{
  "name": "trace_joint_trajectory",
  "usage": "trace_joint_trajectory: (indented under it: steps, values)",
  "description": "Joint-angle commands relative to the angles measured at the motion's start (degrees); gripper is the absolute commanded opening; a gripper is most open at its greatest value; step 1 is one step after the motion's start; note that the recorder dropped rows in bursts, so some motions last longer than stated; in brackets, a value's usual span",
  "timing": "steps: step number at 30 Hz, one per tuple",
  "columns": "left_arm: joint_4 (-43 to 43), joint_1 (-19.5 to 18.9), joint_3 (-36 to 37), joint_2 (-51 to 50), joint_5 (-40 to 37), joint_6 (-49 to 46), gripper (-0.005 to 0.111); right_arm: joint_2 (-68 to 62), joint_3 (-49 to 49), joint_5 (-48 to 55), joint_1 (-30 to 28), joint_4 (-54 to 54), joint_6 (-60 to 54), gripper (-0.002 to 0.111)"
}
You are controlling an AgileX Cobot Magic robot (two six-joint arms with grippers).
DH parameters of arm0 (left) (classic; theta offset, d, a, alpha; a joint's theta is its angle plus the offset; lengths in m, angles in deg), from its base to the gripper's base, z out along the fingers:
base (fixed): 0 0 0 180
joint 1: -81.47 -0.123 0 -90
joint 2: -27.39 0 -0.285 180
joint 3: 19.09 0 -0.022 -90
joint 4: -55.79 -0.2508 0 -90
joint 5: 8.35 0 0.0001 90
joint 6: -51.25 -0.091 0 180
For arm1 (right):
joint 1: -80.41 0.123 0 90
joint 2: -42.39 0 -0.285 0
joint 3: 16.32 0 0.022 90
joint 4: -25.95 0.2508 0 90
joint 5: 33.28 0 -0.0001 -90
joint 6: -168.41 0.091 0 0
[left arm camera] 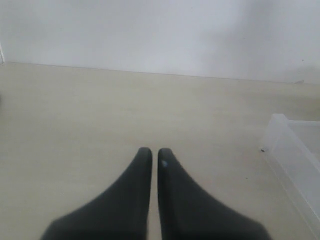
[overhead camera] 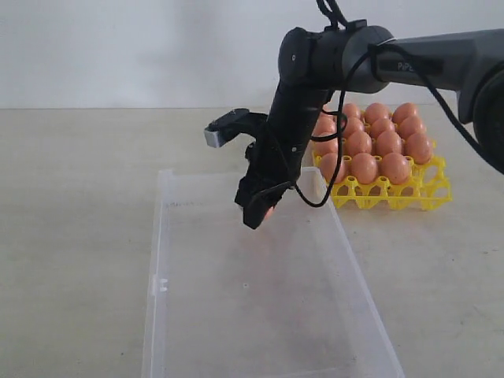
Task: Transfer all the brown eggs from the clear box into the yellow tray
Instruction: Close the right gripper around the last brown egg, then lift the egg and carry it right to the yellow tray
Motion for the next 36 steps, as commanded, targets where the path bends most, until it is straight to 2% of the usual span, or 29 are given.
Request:
trace_joint_trajectory:
  steps: [1, 6, 10, 13, 15, 18, 23, 27, 28, 29, 32, 33, 34, 35, 36]
  values:
    - [0.14, -0.09, 0.15, 0.12, 0.41, -0.13, 0.004, 3.26, -0.13, 1.17, 0.01, 2.8, 4.04, 0.0]
    - [0.14, -0.09, 0.15, 0.12, 0.41, -0.13, 0.004, 7.84, -1.85, -4.33, 0.01, 10.76, 5.72, 0.0]
    - [0.14, -0.09, 0.15, 0.12, 0.41, -0.13, 0.004, 14.82, -14.81, -17.7, 0.29, 15.21, 5.72, 0.0]
    - [0.14, -0.09, 0.15, 0.12, 0.41, -0.13, 0.004, 23.77, -30.53, -34.63, 1.69, 15.06, 5.47, 0.0]
    - [0.14, -0.09, 0.15, 0.12, 0.41, -0.13, 0.004, 30.63, -41.68, -49.48, 3.06, 15.18, 5.23, 0.0]
    - [0.14, -0.09, 0.15, 0.12, 0.41, -0.13, 0.004, 39.32, -53.57, -69.0, 3.98, 15.32, 6.29, 0.0]
    - [0.14, -0.09, 0.15, 0.12, 0.41, -0.13, 0.004, 48.92, -63.94, -98.23, 3.88, 23.59, 8.01, 0.0]
    - [0.14, -0.09, 0.15, 0.12, 0.41, -0.13, 0.004, 50.24, -65.34, -121.93, 3.61, 39.6, 12.73, 0.0]
    - [0.14, -0.09, 0.15, 0.12, 0.41, -0.13, 0.004, 50.13, -65.34, -126.08, 2.65, 42.36, 16.15, 0.0]
    - [0.14, -0.09, 0.15, 0.12, 0.41, -0.13, 0.004, 50.13, -65.34, -126.05, 1.3, 43.92, 18.68, 0.0]
    - [0.14, -0.09, 0.15, 0.12, 0.41, -0.13, 0.004, 49.78, -65.34, -118.59, -6.66, 43.74, 33.5, 0.0]
    - [0.14, -0.09, 0.15, 0.12, 0.41, -0.13, 0.004, 49.19, -65.34, -114.6, -9.71, 41.23, 43.07, 0.0]
    - [0.14, -0.09, 0.15, 0.12, 0.41, -0.13, 0.004, 48.2, -65.34, -111.99, -13.0, 38.0, 49.9, 0.0]
    - [0.14, -0.09, 0.15, 0.12, 0.41, -0.13, 0.004, 45.14, -65.34, -108.02, -19.38, 24.16, 69.04, 0.0]
    - [0.14, -0.09, 0.15, 0.12, 0.41, -0.13, 0.004, 43.58, -65.34, -108.19, -21.73, 16.9, 81.15, 0.0]
